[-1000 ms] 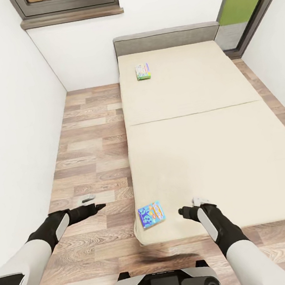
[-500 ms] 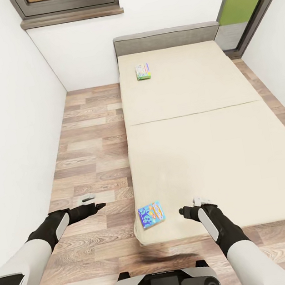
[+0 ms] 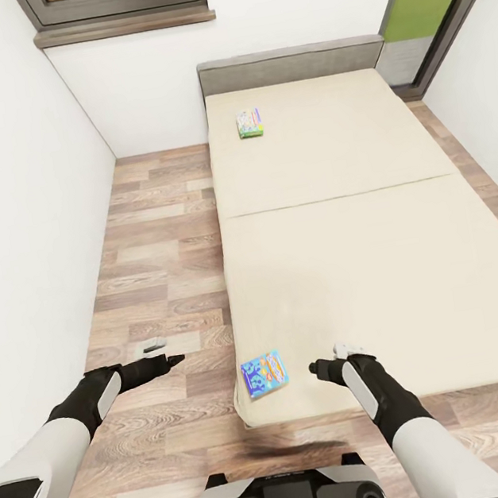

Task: Put all the toys in the child's room - the three board games (two on the bed and one on the table), the two jigsaw puzzles on the table, and the tennis ball on the table - inside the toy box on the table in the child's room.

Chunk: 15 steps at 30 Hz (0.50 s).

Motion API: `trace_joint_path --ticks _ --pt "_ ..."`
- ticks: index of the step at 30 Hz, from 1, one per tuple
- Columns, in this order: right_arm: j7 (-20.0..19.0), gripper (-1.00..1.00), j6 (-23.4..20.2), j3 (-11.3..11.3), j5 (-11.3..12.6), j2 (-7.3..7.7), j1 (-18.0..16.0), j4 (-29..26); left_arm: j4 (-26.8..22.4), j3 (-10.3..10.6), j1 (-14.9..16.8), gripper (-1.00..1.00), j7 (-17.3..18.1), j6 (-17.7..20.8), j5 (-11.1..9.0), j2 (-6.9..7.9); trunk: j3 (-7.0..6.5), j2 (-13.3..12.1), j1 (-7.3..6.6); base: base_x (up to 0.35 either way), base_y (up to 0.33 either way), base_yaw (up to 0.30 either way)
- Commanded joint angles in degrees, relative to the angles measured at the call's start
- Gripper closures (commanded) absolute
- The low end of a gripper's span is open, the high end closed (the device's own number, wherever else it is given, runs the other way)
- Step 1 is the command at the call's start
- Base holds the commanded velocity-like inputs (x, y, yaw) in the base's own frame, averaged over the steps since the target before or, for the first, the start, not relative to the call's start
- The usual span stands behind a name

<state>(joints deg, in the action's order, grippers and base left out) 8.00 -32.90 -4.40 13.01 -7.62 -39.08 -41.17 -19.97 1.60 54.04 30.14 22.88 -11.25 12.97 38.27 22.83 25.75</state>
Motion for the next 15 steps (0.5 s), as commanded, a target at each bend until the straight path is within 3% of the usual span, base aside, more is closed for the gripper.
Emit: trace_joint_path --ticks 1,15 --pt "0.45 -1.00 -0.22 -0.12 0.61 -0.10 -0.06 -0.09 -0.06 0.16 0.02 -1.00 -0.01 0.50 -0.56 0.04 0.15 0.09 0.03 0.000 0.000 0.000" --pt "0.52 -1.00 -0.31 -0.16 0.61 -0.21 -0.40 0.03 -0.07 0.37 0.02 -1.00 -0.18 0.50 -0.53 -0.03 1.39 0.09 0.03 0.000 0.000 0.000"
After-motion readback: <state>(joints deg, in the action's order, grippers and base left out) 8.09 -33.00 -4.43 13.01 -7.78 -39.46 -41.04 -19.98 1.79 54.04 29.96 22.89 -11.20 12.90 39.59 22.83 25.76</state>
